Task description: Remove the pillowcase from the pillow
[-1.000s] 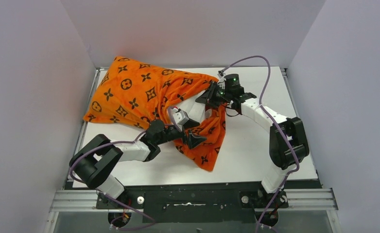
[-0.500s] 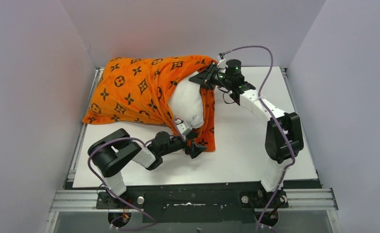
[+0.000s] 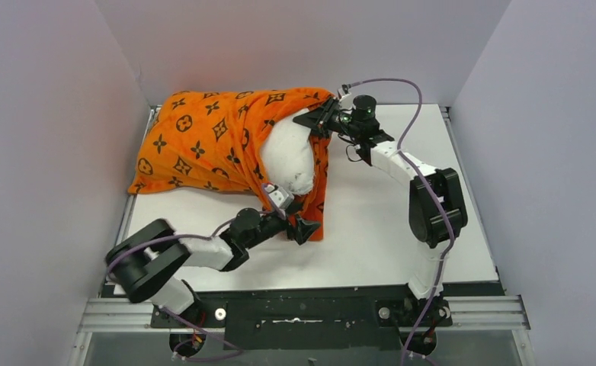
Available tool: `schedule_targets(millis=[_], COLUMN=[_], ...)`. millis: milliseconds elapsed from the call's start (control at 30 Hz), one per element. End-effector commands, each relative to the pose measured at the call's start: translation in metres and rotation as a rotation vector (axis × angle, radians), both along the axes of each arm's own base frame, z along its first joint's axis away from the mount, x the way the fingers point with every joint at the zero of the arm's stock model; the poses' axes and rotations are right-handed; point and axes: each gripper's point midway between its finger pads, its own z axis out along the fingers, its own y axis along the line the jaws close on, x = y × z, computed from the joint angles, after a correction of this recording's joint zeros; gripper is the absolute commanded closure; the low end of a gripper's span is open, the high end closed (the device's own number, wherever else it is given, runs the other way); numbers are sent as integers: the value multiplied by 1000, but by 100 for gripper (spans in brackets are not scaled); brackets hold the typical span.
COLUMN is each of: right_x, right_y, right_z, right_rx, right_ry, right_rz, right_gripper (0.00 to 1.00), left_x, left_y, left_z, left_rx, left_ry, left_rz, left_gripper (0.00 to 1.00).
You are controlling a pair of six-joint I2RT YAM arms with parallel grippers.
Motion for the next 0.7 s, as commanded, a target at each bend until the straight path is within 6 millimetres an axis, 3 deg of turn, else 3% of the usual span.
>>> schedule_targets(millis=[0,100,200,467,667], right_x=[-28,-31,-35,-48,-62], right_y=[-17,-24,-25,-29,-33], right_z=[79,65,58,56,58], right_rx=[-91,-162,-203,-259,-274], right_ry=[-310,-297,-292,-286,-299], right_rz=[-57,-85,-88,-87,-70], right_gripper=[100,100,100,100,100], left_x=[-10,-26,-28,-7,11], left_y=[11,21,25,26,29], left_z=[84,127,145,129,130], left_rx=[-28,15,90,417,531], left_ry=[-113,-327,-470,-777,-882], left_rz=[73,107,130,198,319], left_gripper=[19,16,16,20,20])
